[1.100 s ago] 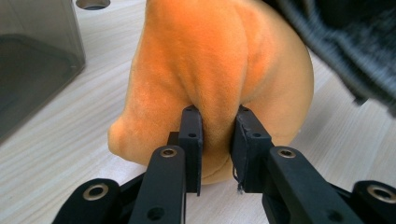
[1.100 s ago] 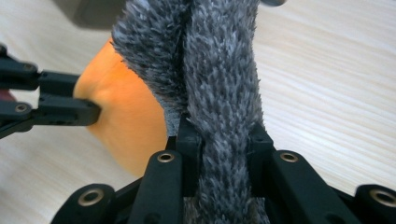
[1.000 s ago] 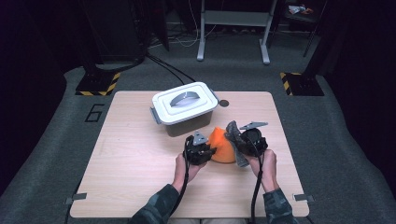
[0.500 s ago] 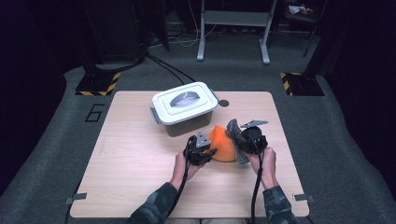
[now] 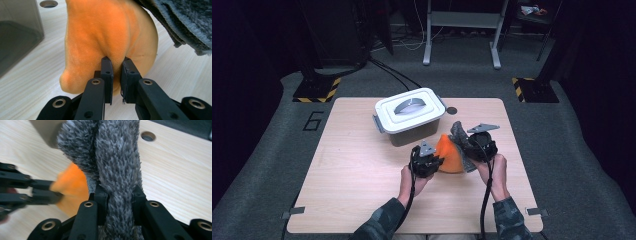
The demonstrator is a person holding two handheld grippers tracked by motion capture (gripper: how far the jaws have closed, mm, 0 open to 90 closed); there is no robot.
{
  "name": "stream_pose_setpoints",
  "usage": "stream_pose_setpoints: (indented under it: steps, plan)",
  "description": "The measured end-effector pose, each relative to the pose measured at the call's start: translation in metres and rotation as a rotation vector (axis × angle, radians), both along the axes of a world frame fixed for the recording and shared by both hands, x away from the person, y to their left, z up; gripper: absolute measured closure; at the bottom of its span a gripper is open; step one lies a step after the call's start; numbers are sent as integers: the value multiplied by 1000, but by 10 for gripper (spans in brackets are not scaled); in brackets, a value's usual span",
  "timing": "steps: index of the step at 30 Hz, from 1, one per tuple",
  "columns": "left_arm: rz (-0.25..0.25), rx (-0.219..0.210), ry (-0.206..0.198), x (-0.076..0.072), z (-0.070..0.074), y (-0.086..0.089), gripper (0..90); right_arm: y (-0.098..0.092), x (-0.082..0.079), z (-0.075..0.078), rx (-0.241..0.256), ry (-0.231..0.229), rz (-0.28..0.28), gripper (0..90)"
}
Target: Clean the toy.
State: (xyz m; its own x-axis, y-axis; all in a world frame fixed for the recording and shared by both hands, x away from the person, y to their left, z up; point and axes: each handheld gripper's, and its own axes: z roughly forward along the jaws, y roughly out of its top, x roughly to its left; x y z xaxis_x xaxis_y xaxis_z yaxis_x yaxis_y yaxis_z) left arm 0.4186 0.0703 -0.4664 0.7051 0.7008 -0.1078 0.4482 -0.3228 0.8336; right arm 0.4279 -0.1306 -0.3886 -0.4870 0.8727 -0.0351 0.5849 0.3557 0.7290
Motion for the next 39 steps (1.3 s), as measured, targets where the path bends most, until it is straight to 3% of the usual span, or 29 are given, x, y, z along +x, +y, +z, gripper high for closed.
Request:
stream_pose_setpoints:
  steps: [7,12,29,32,34,39]
  plan:
    - [-13,38,-2,2,-2,-1,816,16,10,-15,-57,33,22,736]
    - [-16,37,3,4,-5,1,815,13,13,-20,-60,38,10,737]
    - [-4,30,10,4,-12,5,813,-24,22,-46,-32,113,-100,736]
    - [3,26,13,4,-13,7,813,-28,24,-53,-31,134,-122,736]
    - [8,22,22,4,-16,10,813,-32,27,-63,-27,180,-149,736]
    - [11,25,25,4,-17,13,813,-36,32,-79,-35,224,-154,735]
